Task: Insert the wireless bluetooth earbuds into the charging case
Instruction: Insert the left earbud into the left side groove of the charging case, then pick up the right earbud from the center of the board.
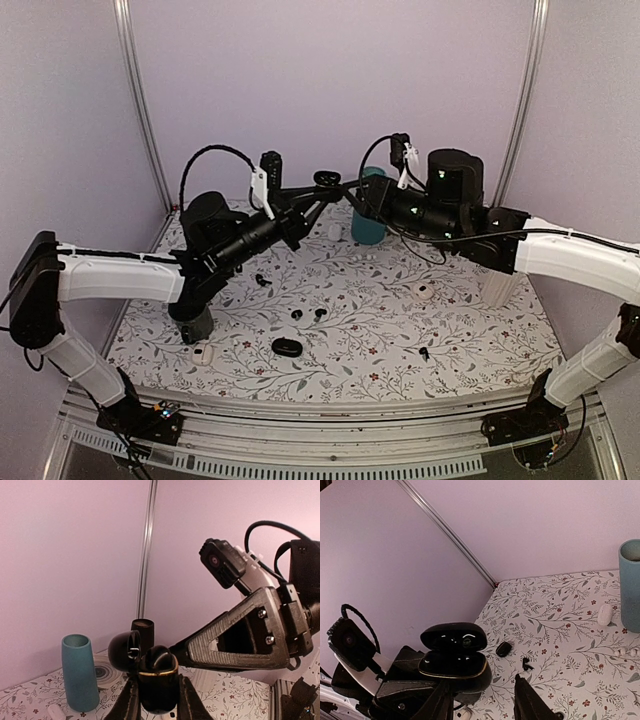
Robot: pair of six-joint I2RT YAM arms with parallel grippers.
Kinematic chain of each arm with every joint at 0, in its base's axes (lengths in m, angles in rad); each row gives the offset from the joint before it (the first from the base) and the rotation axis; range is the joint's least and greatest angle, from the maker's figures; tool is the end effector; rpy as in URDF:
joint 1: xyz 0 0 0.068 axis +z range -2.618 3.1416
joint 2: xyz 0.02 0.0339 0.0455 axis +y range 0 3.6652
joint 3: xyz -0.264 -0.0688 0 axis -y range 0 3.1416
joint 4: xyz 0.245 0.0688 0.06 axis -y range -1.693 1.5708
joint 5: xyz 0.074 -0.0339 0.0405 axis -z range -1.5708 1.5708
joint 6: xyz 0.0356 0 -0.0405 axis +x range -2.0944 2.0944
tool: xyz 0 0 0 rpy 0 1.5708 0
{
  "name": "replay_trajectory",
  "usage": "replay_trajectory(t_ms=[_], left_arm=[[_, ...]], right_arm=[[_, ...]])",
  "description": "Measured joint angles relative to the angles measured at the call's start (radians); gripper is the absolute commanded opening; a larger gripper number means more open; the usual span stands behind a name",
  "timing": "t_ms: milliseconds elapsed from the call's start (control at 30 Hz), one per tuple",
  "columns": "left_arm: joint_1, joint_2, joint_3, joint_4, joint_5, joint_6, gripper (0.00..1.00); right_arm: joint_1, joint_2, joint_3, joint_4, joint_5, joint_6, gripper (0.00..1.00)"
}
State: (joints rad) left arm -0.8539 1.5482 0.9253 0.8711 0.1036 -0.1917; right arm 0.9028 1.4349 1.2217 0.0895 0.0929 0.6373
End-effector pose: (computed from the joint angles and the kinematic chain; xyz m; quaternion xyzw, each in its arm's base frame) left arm 0.2299 -0.2693 0.3101 0.2380 0.5667 -0.4211 0.6670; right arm 0.2163 0.2688 0.3684 -0.0686 0.7461 0.4354 0.4990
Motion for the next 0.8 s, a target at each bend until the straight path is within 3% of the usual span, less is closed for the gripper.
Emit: replay_trajectory(t_ms=[400, 800], left_arm=[[0.055, -0.082, -0.074, 0.003, 0.024, -0.023, 0.0], [0.076, -0.117, -0.091, 0.002, 0.045, -0.034, 0.0]], right_arm=[[-0.052, -0.13, -0.185, -0.232, 0.037, 0.049, 0.42], [-0.062, -0.143, -0.363, -0.487, 0.027, 0.142, 0.41]])
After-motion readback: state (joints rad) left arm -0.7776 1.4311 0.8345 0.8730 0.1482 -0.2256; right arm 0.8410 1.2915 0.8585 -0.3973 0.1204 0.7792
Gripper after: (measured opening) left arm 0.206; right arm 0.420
